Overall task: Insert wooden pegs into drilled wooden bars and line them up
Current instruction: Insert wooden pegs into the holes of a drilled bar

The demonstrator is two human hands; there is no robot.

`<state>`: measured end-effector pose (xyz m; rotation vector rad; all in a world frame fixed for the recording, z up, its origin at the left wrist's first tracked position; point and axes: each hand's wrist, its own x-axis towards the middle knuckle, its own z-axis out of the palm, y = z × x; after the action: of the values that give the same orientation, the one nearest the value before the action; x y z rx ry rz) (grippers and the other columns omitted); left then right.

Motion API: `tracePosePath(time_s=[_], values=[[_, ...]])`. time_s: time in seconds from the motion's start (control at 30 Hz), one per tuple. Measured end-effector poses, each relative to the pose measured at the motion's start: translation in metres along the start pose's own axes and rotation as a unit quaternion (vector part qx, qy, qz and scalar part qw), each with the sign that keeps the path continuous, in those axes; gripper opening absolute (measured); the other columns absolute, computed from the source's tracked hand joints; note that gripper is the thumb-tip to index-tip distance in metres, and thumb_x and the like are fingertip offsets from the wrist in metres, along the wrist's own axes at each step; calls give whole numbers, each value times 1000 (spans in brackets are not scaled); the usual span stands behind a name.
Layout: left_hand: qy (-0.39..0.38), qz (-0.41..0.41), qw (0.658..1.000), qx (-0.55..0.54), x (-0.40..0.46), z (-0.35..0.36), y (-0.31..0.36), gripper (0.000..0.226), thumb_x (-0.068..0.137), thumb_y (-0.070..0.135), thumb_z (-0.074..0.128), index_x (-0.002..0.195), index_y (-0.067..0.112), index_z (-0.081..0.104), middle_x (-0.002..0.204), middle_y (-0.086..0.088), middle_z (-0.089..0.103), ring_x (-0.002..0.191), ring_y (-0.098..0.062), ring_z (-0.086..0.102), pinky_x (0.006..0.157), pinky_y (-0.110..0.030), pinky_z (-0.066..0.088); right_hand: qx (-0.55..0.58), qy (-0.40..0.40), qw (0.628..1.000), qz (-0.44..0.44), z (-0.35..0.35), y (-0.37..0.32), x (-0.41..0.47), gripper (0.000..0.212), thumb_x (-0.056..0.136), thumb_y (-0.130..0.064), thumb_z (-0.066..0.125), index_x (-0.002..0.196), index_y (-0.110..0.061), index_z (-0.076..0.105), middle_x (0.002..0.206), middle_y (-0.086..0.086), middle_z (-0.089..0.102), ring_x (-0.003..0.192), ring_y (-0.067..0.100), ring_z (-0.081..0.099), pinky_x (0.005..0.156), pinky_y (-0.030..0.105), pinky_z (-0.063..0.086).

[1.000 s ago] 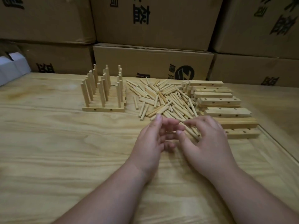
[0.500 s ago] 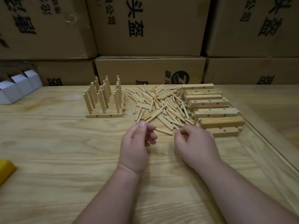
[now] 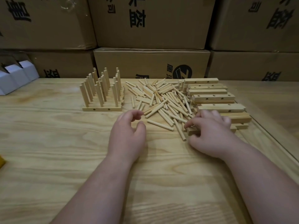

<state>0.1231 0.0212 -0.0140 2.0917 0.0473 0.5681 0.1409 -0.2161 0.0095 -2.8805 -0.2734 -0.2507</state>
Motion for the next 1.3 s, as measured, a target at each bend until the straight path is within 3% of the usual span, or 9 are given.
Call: tracePosePath(time_s=[0.13,0.37,0.5,0.6,0.7,0.8,0.9,1.0,1.3], values=[[-4,49,998,-38,-4,1,5,22,86,25,55,100,38,66,100,20,64,102,10,54,81,0,35,-26,41,999,-16,1,-4,0,22,85,-42,59,106,-46,67,102,-22,42,105,6,28,90,34,14],[-93,49,982,-159,-12,7,13,24,90,22,63,103,41,70,99,13,71,84,-11,68,71,-16,52,-48,177,981,-59,0,-29,3,28,94,-40,55,118,-32,68,99,-13,55,99,14,49,91,38,25],[-162,18,963,-215,-14,7,16,26,88,24,72,111,36,71,98,12,74,78,-21,74,75,-32,61,177,239,953,-63,-2,-41,2,28,91,-38,64,115,-26,71,88,-14,56,77,2,54,67,23,47],[-210,1,947,-243,-14,5,17,34,86,30,79,118,33,68,96,11,75,73,-19,74,74,-33,61,379,247,891,17,-2,-48,3,18,85,-40,74,102,-37,69,80,-7,62,67,5,61,58,28,54],[-222,-2,949,-226,-15,5,18,39,79,46,80,116,40,67,89,10,74,63,-21,69,62,-30,58,528,181,829,35,0,-57,0,34,78,-38,81,108,-30,66,84,0,66,60,15,70,47,29,55],[-202,-26,949,-239,-13,8,17,25,90,27,77,109,39,66,80,0,74,49,-18,64,47,-27,51,581,164,797,35,9,-58,-1,26,84,-43,72,105,-29,64,83,-1,70,58,17,71,47,26,55],[-169,-71,942,-282,-9,8,17,12,100,24,63,110,32,63,76,-3,75,47,-19,62,46,-29,50,377,221,899,43,20,-42,3,1,92,-32,68,92,-32,67,73,-6,64,62,6,62,53,16,46],[-146,-109,933,-312,-4,2,16,19,105,28,52,121,26,62,77,-3,74,48,-19,60,46,-27,47,153,164,972,66,26,-30,6,8,88,-36,64,84,-31,69,75,-13,56,67,2,52,54,22,37],[-125,-160,912,-357,3,-5,12,37,109,30,33,124,15,63,82,-12,77,45,-20,57,43,-25,45,33,100,986,132,26,-37,4,19,84,-50,59,81,-31,59,85,-10,58,71,16,53,54,28,38]])
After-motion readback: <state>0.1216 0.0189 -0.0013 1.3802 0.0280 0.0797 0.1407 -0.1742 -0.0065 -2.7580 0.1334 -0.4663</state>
